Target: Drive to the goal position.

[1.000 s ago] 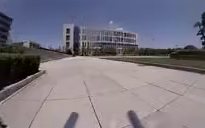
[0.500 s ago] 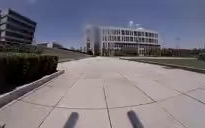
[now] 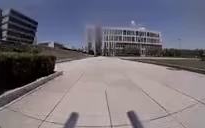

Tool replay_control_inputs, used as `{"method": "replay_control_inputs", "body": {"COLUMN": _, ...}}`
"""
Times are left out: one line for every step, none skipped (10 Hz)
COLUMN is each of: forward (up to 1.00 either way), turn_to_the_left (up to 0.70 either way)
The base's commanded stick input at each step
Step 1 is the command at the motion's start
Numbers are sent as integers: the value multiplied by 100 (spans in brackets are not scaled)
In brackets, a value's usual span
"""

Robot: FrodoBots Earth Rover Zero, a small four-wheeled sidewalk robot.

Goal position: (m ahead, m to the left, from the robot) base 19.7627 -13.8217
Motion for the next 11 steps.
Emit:
{"method": "replay_control_inputs", "body": {"forward": 70, "turn_to_the_left": 0}}
{"method": "replay_control_inputs", "body": {"forward": 70, "turn_to_the_left": 0}}
{"method": "replay_control_inputs", "body": {"forward": 70, "turn_to_the_left": 0}}
{"method": "replay_control_inputs", "body": {"forward": 70, "turn_to_the_left": 0}}
{"method": "replay_control_inputs", "body": {"forward": 70, "turn_to_the_left": 0}}
{"method": "replay_control_inputs", "body": {"forward": 70, "turn_to_the_left": 0}}
{"method": "replay_control_inputs", "body": {"forward": 70, "turn_to_the_left": 0}}
{"method": "replay_control_inputs", "body": {"forward": 70, "turn_to_the_left": 0}}
{"method": "replay_control_inputs", "body": {"forward": 70, "turn_to_the_left": 0}}
{"method": "replay_control_inputs", "body": {"forward": 70, "turn_to_the_left": 0}}
{"method": "replay_control_inputs", "body": {"forward": 70, "turn_to_the_left": 0}}
